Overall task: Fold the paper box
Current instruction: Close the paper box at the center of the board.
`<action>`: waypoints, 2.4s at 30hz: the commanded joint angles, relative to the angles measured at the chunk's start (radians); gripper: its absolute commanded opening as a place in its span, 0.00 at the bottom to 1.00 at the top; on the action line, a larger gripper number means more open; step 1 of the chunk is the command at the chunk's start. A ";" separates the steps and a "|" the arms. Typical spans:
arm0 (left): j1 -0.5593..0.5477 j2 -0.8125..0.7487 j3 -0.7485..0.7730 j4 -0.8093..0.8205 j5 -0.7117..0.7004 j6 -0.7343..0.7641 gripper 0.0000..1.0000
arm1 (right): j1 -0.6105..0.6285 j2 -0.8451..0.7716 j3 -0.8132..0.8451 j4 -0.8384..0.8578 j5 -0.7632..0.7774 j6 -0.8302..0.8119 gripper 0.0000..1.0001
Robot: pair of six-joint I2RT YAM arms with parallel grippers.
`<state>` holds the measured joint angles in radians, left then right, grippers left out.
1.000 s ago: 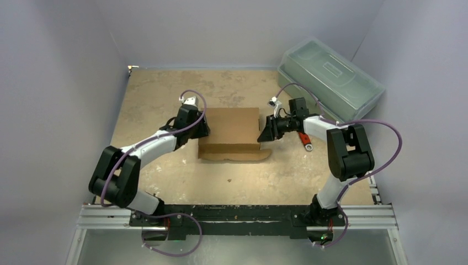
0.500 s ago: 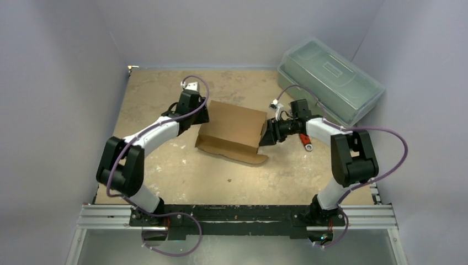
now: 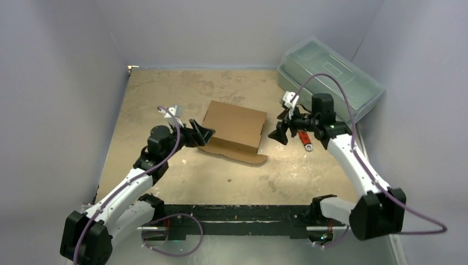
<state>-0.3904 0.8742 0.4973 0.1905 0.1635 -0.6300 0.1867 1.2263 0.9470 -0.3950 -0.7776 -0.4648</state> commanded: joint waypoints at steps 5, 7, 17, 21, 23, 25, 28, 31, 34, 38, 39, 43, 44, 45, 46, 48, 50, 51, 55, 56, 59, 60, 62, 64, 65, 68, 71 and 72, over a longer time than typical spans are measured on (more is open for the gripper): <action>-0.467 0.059 -0.008 0.108 -0.094 0.099 0.84 | -0.054 -0.064 0.056 -0.032 -0.187 0.035 0.99; -0.635 0.113 0.007 0.120 -0.275 0.201 0.81 | -0.105 -0.067 0.043 -0.032 -0.214 0.041 0.99; -0.909 0.587 0.230 0.188 -0.722 0.440 0.78 | -0.229 -0.066 0.000 -0.001 -0.216 0.088 0.99; -0.910 0.716 0.354 0.099 -0.808 0.423 0.73 | -0.251 -0.044 0.017 -0.048 -0.225 0.048 0.99; -0.910 0.766 0.386 0.092 -0.817 0.423 0.71 | -0.258 -0.040 0.019 -0.052 -0.230 0.048 0.99; -0.912 0.808 0.414 0.076 -0.827 0.420 0.69 | -0.264 -0.036 0.020 -0.056 -0.232 0.048 0.99; -0.920 0.864 0.458 0.038 -0.846 0.415 0.68 | -0.269 -0.029 0.024 -0.067 -0.241 0.042 0.99; -0.932 0.902 0.485 0.027 -0.876 0.421 0.64 | -0.274 -0.020 0.029 -0.081 -0.242 0.029 0.99; -0.936 0.938 0.510 0.012 -0.900 0.433 0.62 | -0.276 -0.011 0.034 -0.096 -0.243 0.020 0.99; -0.938 0.981 0.539 0.000 -0.924 0.453 0.57 | -0.279 0.000 0.038 -0.111 -0.242 0.011 0.99; -0.939 0.989 0.542 -0.002 -0.926 0.457 0.56 | -0.279 0.002 0.039 -0.114 -0.242 0.009 0.99; -0.942 0.983 0.539 -0.007 -0.923 0.443 0.54 | -0.280 0.005 0.039 -0.119 -0.241 0.004 0.99; -0.943 0.969 0.535 -0.012 -0.918 0.431 0.53 | -0.280 0.007 0.039 -0.119 -0.239 0.004 0.99; -0.943 0.946 0.526 -0.017 -0.905 0.409 0.52 | -0.281 0.007 0.039 -0.119 -0.237 0.004 0.99; -0.943 0.917 0.510 -0.016 -0.891 0.385 0.52 | -0.282 0.008 0.039 -0.118 -0.233 0.004 0.99; -0.941 0.828 0.449 0.013 -0.853 0.313 0.52 | -0.282 0.009 0.035 -0.107 -0.215 0.012 0.99; -0.930 0.716 0.370 0.047 -0.819 0.218 0.50 | -0.282 0.007 0.021 -0.071 -0.190 0.040 0.99; -0.916 0.662 0.323 0.064 -0.794 0.158 0.49 | -0.282 0.007 0.015 -0.057 -0.177 0.047 0.99; -0.807 0.490 0.149 0.138 -0.630 -0.105 0.46 | -0.282 0.016 0.006 -0.033 -0.153 0.063 0.99; -0.778 0.466 0.119 0.139 -0.603 -0.174 0.44 | -0.282 0.016 0.006 -0.031 -0.153 0.064 0.99; -0.745 0.436 0.092 0.074 -0.622 -0.308 0.39 | -0.282 0.011 -0.004 -0.018 -0.148 0.070 0.99; -0.745 0.438 0.108 0.026 -0.649 -0.370 0.37 | -0.282 0.010 -0.007 -0.013 -0.146 0.072 0.99; -0.743 0.456 0.167 -0.092 -0.711 -0.467 0.34 | -0.281 0.012 -0.010 -0.010 -0.145 0.075 0.99; -0.741 0.477 0.218 -0.202 -0.763 -0.549 0.30 | -0.282 0.017 -0.009 -0.009 -0.143 0.076 0.99; -0.738 0.486 0.234 -0.231 -0.781 -0.573 0.28 | -0.282 0.019 -0.010 -0.007 -0.142 0.077 0.99; -0.716 0.491 0.239 -0.235 -0.814 -0.653 0.24 | -0.282 0.022 -0.010 -0.008 -0.140 0.076 0.99; -0.668 0.482 0.211 -0.188 -0.815 -0.710 0.24 | -0.282 0.024 -0.013 -0.003 -0.139 0.074 0.99; -0.649 0.479 0.203 -0.169 -0.815 -0.724 0.24 | -0.280 0.025 -0.015 0.002 -0.140 0.074 0.99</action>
<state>-1.0981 1.3670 0.6975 0.0055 -0.5991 -1.2049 -0.0910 1.2499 0.9409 -0.4290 -0.9272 -0.4004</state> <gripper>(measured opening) 0.241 0.987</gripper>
